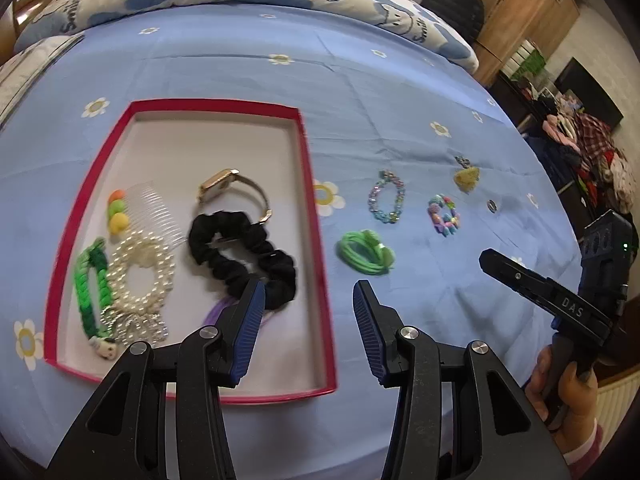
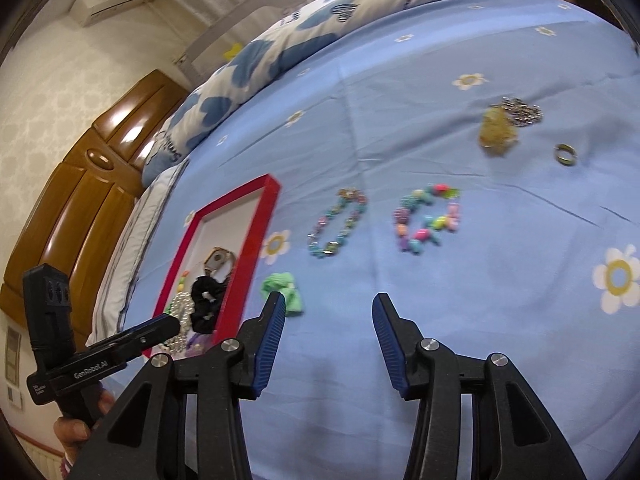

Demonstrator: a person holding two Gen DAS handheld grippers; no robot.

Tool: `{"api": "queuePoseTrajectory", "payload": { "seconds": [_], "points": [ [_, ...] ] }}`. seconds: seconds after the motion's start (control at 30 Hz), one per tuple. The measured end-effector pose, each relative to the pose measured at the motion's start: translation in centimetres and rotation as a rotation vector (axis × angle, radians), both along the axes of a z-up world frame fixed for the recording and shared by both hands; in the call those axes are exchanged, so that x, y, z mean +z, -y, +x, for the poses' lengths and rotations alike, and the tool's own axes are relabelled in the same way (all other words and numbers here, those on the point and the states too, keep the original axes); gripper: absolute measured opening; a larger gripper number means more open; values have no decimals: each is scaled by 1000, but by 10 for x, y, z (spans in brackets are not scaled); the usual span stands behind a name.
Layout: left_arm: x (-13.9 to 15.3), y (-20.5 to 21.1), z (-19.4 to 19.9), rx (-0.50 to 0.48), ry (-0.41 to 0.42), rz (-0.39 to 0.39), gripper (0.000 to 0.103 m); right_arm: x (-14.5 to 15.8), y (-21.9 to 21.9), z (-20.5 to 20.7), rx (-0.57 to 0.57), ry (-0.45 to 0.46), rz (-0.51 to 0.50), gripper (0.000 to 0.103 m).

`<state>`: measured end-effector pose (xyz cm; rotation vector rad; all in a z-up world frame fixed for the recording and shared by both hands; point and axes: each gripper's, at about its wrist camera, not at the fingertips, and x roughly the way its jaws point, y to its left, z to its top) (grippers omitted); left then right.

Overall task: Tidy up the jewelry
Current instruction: 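Open both grippers to release the items and move back over the bed, then grasp the pastel bead bracelet with the left gripper while the right gripper grasps the chunky bead bracelet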

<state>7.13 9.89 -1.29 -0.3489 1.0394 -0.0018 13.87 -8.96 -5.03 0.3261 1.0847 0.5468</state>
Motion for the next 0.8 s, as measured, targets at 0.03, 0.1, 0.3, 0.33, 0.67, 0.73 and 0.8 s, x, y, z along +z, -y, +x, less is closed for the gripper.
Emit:
{"api": "queuePoseTrajectory", "payload": {
  "seconds": [0.03, 0.1, 0.3, 0.33, 0.67, 0.73, 0.8],
  "points": [
    [0, 4, 3, -8, 0, 2, 44, -1, 3, 1, -6, 0, -2, 48],
    [1, 10, 7, -20, 2, 2, 44, -3, 12, 4, -23, -2, -6, 48],
    [3, 29, 24, -63, 14, 9, 44, -9, 25, 14, -49, -1, -29, 48],
    [2, 32, 29, -73, 14, 10, 44, -10, 27, 17, -51, -2, -34, 48],
    [-15, 59, 81, -138, -18, 28, 44, -29, 35, 59, -56, -3, -111, 48],
    [-21, 65, 94, -153, -32, 38, 44, -32, 34, 68, -49, -2, -125, 48],
    [-27, 71, 107, -173, -44, 47, 44, -36, 31, 75, -39, -3, -138, 48]
  ]
}}
